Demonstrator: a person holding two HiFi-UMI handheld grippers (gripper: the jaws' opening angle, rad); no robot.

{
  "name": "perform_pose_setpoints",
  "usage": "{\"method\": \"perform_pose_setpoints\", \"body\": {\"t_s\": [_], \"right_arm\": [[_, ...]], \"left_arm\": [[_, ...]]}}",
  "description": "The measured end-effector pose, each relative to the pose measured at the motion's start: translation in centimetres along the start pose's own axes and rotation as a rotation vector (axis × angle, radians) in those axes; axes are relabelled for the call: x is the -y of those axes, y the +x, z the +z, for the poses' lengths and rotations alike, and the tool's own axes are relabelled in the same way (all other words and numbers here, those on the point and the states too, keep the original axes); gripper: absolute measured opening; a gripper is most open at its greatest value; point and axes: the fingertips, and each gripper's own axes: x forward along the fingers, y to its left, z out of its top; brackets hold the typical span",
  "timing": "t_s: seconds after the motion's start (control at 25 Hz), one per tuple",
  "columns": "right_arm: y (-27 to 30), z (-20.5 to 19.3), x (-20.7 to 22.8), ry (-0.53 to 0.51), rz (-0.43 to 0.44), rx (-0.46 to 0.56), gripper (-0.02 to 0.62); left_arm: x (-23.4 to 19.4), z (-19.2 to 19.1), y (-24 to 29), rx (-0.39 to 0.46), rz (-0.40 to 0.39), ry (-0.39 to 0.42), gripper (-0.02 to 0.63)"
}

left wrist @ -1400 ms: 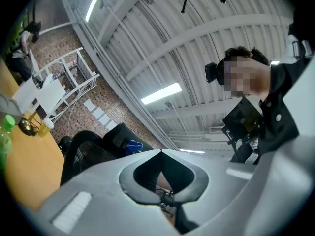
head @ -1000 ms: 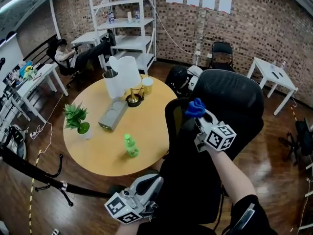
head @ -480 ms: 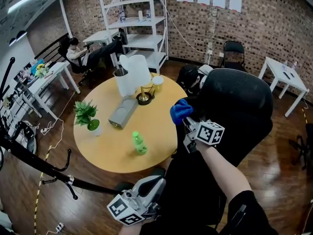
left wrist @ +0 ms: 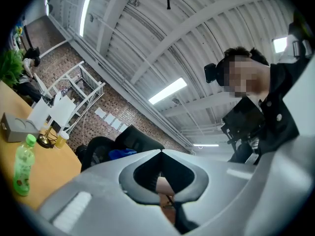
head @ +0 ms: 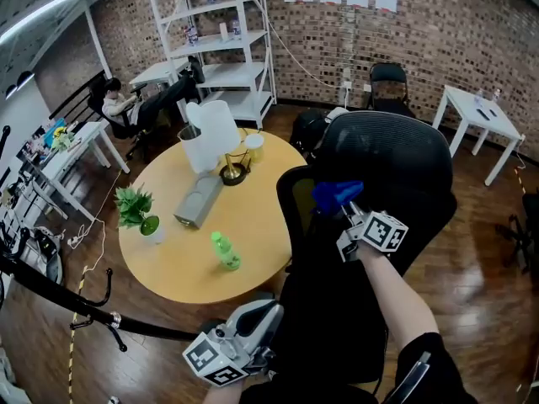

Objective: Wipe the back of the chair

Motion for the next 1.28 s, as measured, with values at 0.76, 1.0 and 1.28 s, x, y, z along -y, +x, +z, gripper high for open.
{"method": "perform_pose_setpoints", "body": {"t_s": [0.76,1.0,1.28], "right_arm": [[-23.3,13.4,13.8,-0.083,-0.383,0.280,0.054],[-30.7,15.1,16.7,-0.084,-0.575,0.343,0.054],[-39.6,16.6,17.4,-0.131,-0.815,0.410,0.054]], "left_arm": [[3.9,-5.6,9.1,-0.130,-0.256,-0.081,-0.008],[3.8,-6.7,10.4,-0.146,-0.306,-0.109,-0.008],[3.9,-7.4,10.9,-0.147,-0.349,-0.158,-0.008]]}}
